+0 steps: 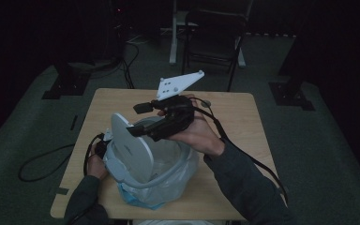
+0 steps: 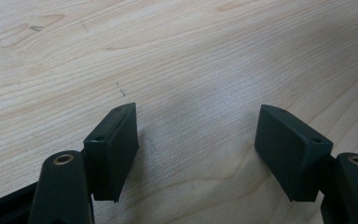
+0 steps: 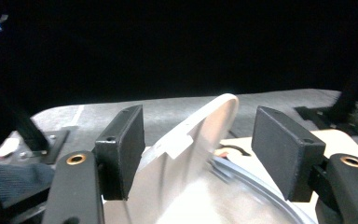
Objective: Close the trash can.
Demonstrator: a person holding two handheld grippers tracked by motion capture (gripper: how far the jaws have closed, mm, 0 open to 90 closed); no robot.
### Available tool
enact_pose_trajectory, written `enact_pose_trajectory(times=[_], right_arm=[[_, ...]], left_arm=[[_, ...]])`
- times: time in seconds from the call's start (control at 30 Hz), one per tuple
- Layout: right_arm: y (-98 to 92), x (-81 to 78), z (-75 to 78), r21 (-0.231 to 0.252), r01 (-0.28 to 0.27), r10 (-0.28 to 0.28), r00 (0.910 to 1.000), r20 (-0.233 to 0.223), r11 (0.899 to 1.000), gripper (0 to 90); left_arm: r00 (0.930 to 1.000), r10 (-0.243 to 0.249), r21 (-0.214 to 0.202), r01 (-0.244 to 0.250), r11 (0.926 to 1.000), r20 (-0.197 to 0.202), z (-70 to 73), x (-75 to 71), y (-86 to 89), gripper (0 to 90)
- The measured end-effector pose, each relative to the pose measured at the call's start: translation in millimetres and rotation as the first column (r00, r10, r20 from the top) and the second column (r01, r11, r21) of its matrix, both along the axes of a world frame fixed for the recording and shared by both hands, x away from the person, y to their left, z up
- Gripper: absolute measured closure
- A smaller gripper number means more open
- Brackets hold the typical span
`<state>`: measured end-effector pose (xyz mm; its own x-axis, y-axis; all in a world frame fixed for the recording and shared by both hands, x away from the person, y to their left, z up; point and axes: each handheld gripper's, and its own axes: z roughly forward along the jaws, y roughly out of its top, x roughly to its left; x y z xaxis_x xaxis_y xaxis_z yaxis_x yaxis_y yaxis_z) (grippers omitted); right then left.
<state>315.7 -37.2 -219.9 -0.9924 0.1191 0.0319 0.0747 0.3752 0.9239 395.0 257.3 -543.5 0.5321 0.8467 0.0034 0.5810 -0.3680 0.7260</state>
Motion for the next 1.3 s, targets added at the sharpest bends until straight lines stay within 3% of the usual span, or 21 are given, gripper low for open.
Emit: enact_pose_trajectory(times=[0.33, 0.5, 0.7, 0.77, 1.0, 1.13, 1.2, 1.3], right_arm=[[-29.5, 27.0, -26.4, -0.024, 0.133, -0.133, 0.9905, -0.032, 0.991, 36.5], [-39.1, 32.7, -41.4, -0.048, 0.188, -0.188, 0.9821, 0.011, 0.981, 42.3], [-46.8, 39.0, -57.1, -0.061, 0.241, -0.240, 0.9706, 0.023, 0.969, 45.6], [-48.4, 38.6, -60.6, -0.075, 0.265, -0.261, 0.9639, 0.051, 0.961, 47.3], [-52.7, 39.3, -74.0, -0.100, 0.275, -0.271, 0.9609, 0.057, 0.956, 54.1], [-54.7, 39.1, -83.0, -0.132, 0.279, -0.271, 0.9598, 0.073, 0.951, 64.1], [-54.8, 39.6, -88.7, -0.142, 0.247, -0.240, 0.9687, 0.061, 0.959, 67.4], [-54.1, 37.2, -90.1, -0.135, 0.235, -0.231, 0.9718, 0.048, 0.962, 67.9]], left_arm=[[1.0000, 0.002, -0.005, -0.002, 1.0000, 0.000, -0.1, 0.3, 0.3, 30.9], [1.0000, 0.002, -0.005, -0.002, 1.0000, -0.003, 0.1, 0.4, 0.4, 30.9], [1.0000, 0.001, -0.005, -0.001, 1.0000, -0.003, 0.2, 0.6, 0.9, 30.9], [1.0000, 0.002, -0.007, -0.002, 1.0000, -0.001, 0.0, 0.6, 0.6, 30.9], [1.0000, 0.002, -0.006, -0.002, 1.0000, -0.001, 0.0, 0.5, 0.6, 30.9], [1.0000, 0.003, -0.006, -0.003, 1.0000, -0.001, 0.0, 0.4, 0.4, 30.8], [1.0000, 0.001, -0.003, -0.001, 1.0000, 0.000, 0.0, 0.4, 0.3, 30.8], [1.0000, -0.001, -0.008, 0.001, 1.0000, -0.006, 0.3, 0.6, 1.0, 30.8]])
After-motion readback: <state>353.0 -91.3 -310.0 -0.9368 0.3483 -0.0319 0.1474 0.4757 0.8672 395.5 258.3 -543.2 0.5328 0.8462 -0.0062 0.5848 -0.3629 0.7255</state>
